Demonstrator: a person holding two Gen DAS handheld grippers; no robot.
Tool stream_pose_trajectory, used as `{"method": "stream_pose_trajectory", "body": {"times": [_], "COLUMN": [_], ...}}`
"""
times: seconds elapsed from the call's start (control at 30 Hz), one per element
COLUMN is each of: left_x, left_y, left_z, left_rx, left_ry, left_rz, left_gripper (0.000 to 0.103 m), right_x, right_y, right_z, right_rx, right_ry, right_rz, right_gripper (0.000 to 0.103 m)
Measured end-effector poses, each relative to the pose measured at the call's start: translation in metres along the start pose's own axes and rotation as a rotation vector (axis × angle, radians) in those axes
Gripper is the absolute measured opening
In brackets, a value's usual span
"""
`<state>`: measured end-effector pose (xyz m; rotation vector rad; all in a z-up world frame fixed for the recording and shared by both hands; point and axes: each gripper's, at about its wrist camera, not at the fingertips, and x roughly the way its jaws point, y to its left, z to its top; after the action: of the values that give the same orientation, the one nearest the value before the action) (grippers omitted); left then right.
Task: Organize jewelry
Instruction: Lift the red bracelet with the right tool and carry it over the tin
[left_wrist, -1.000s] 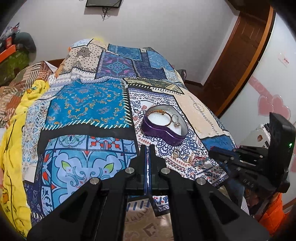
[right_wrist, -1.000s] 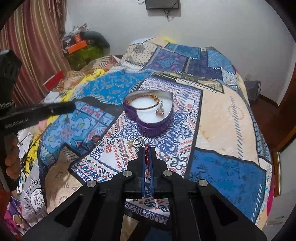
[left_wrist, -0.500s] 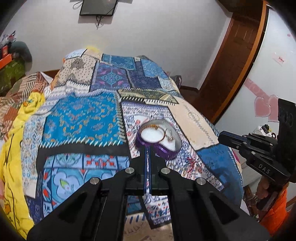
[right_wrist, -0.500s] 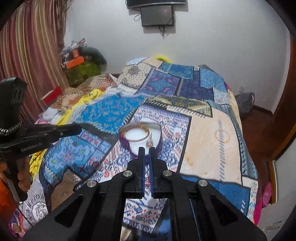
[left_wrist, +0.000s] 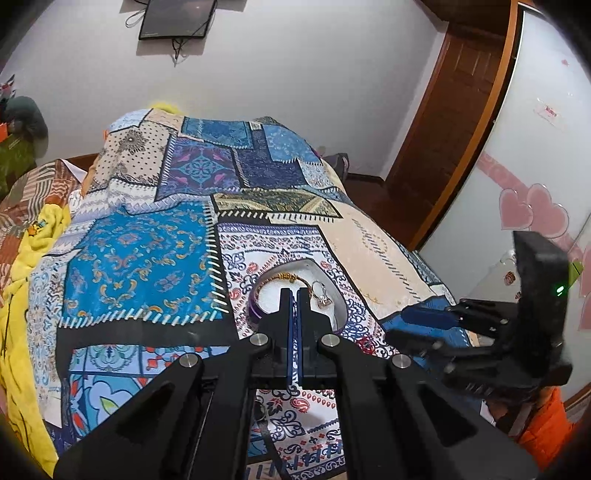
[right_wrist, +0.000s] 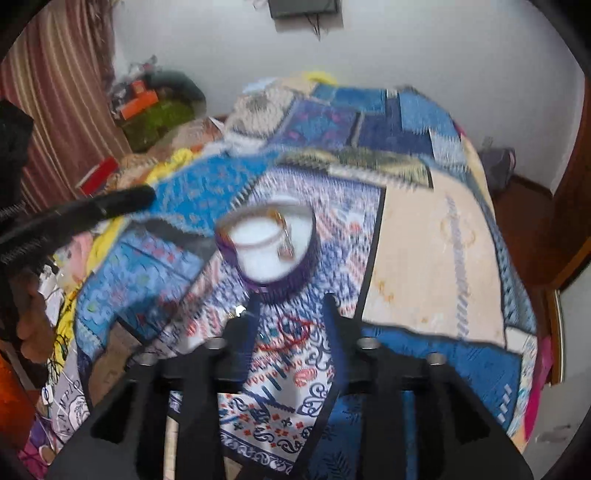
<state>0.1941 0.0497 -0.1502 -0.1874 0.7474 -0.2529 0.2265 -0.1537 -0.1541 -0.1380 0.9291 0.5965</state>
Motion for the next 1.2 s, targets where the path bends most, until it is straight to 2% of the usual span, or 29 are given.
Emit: {"method": "stream_pose_trajectory", "body": {"times": [0.2,0.33,0.37,0.4,0.47,0.5,0.63,0.97,1.1,1.17,1.2], "left_x": [0.01,0.012,0.012,0.012,0.013,0.013,0.014,0.021,0.025,0.029,0.031], "left_y": [-0.001,-0.002,-0.003,-0.003,-0.005,-0.006,-0.009,-0.012,-0.012,-0.011,-0.011], "left_z": [-0.005,-0.005,-0.005,-0.004,-0.003,-0.001,0.003,0.018,0.024,0.025,0.026], "left_rx": [-0.004,0.003,0.007,0.01,0.017,0.02,0.03,0.041,0.05,0.053,0.053], "left_ry": [0.023,0.026,0.025,0.024,0.022,0.02,0.011,-0.001,-0.003,0.001,0.004], "left_rz": [-0.01,-0.013,-0.015,-0.015,-0.016,-0.017,-0.02,-0.038,-0.037,-0.039,-0.04], "left_gripper": [0.0,0.0,0.0,0.0,0.0,0.0,0.0,0.0,0.0,0.0,0.0], "right_x": [0.026,0.037,0.037,0.037,0.038,0.039,0.033,-0.007,0.0,0.012,0.018], "right_y": [0.0,-0.004,-0.005,-0.004,-0.003,-0.003,0.0,-0.002,0.001,-0.001,-0.003], "right_z": [-0.007,-0.009,-0.009,-0.01,-0.01,-0.011,-0.011,0.019,0.023,0.019,0.017], "right_rx": [-0.012,-0.009,-0.013,-0.022,-0.033,-0.036,-0.046,-0.04,-0.063,-0.049,-0.04], "right_ry": [0.065,0.104,0.107,0.108,0.11,0.111,0.095,-0.052,-0.024,0.025,0.046], "right_rz": [-0.021,-0.003,0.011,0.021,0.043,0.064,0.046,0.04,0.036,0.039,0.042], "right_gripper": [0.036,0.035,0.033,0.024,0.016,0.008,0.003,0.003,0.004,0.01,0.017]}}
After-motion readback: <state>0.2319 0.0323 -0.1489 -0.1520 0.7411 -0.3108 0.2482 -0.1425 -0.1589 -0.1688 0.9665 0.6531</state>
